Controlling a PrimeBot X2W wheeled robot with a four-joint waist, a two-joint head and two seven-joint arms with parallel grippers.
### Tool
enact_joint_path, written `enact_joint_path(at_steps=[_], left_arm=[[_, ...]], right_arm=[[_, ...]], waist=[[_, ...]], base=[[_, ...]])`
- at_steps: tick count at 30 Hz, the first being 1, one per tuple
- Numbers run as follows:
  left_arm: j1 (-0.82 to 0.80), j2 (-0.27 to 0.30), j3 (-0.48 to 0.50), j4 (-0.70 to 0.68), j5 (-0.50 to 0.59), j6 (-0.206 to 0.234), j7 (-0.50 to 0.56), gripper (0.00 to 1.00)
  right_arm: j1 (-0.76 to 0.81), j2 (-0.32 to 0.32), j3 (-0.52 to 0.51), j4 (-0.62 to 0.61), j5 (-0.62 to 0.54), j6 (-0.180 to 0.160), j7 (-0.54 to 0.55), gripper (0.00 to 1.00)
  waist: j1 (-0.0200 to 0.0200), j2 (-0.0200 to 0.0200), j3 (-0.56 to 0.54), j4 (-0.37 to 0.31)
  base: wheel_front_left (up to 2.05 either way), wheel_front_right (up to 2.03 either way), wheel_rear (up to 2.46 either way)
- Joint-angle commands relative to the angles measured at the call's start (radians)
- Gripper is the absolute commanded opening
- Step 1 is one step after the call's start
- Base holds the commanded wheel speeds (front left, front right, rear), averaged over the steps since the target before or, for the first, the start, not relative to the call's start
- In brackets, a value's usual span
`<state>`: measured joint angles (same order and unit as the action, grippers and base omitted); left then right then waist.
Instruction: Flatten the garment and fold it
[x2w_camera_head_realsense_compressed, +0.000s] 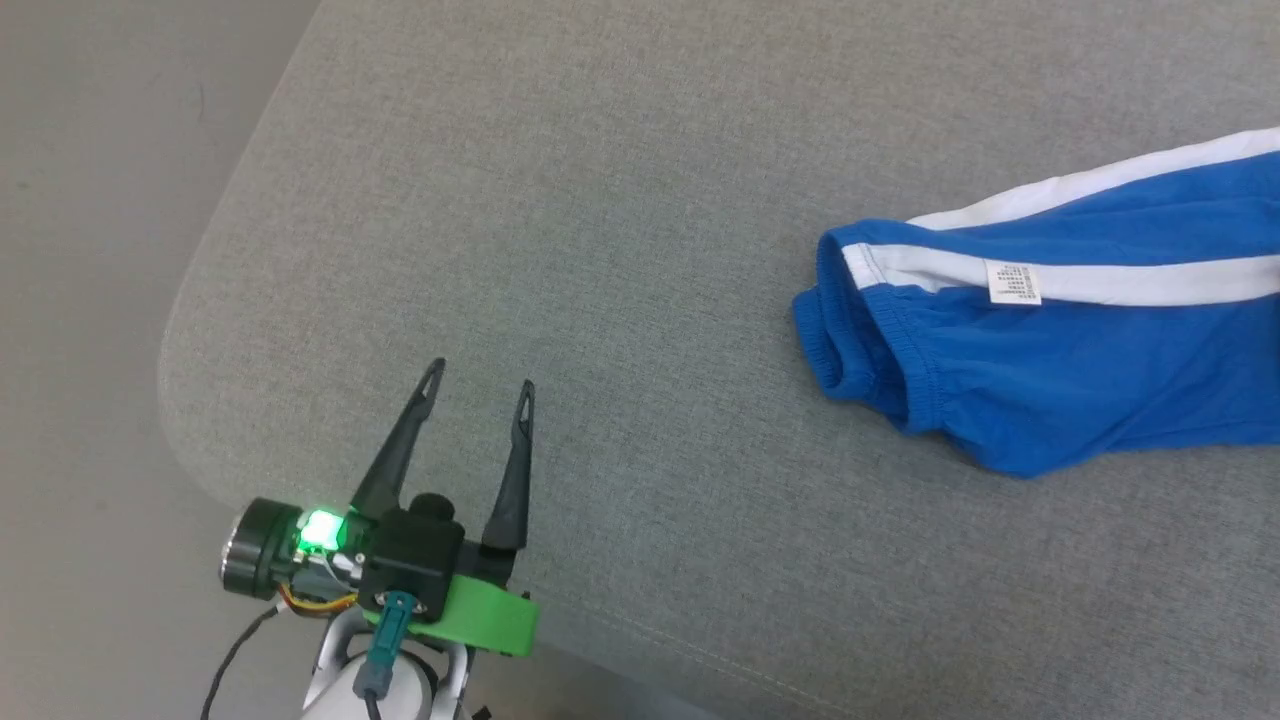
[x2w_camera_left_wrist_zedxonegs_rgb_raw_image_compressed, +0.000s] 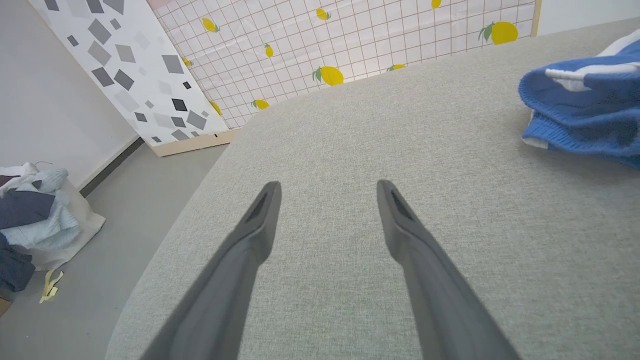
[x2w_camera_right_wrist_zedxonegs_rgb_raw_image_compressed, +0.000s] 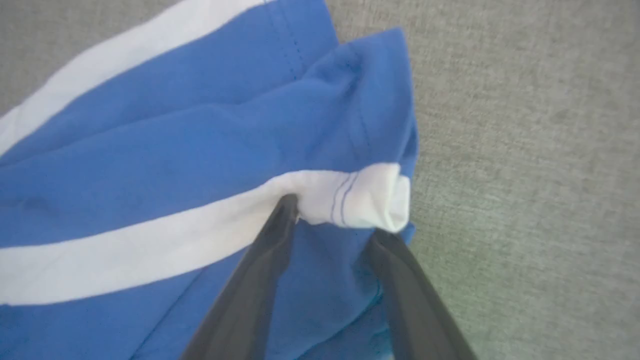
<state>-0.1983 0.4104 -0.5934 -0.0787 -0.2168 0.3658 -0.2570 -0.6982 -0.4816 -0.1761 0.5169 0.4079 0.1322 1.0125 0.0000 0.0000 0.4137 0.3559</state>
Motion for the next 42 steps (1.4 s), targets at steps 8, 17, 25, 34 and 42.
enact_joint_path(at_steps=[8,17,25,34,42], left_arm=[[0.048,-0.014,0.024,0.028,0.022,-0.047,-0.005,1.0],[0.087,-0.017,0.039,0.051,0.023,-0.08,-0.005,1.0],[0.094,-0.022,0.062,0.056,0.025,-0.092,-0.005,1.0],[0.104,-0.022,0.075,0.073,0.024,-0.111,-0.005,1.0],[0.116,-0.019,0.08,0.082,0.025,-0.121,-0.005,1.0]], right_arm=[[0.118,0.08,-0.064,0.014,0.025,-0.002,-0.072,0.0],[0.244,0.08,-0.201,-0.04,0.04,-0.002,-0.141,0.0],[0.371,0.1,-0.319,-0.116,-0.015,-0.002,-0.194,0.0],[0.36,0.163,-0.289,-0.203,0.015,-0.002,-0.268,0.0],[0.361,0.228,-0.179,-0.33,0.084,-0.002,-0.198,0.0]], waist=[[0.0,0.0,-0.09,-0.041],[0.0,0.0,-0.189,-0.097],[0.0,0.0,-0.213,-0.143],[0.0,0.0,-0.252,-0.165],[0.0,0.0,-0.292,-0.152]], base=[[0.0,0.0,0.0],[0.0,0.0,0.0],[0.0,0.0,0.0],[0.0,0.0,0.0],[0.0,0.0,0.0]])
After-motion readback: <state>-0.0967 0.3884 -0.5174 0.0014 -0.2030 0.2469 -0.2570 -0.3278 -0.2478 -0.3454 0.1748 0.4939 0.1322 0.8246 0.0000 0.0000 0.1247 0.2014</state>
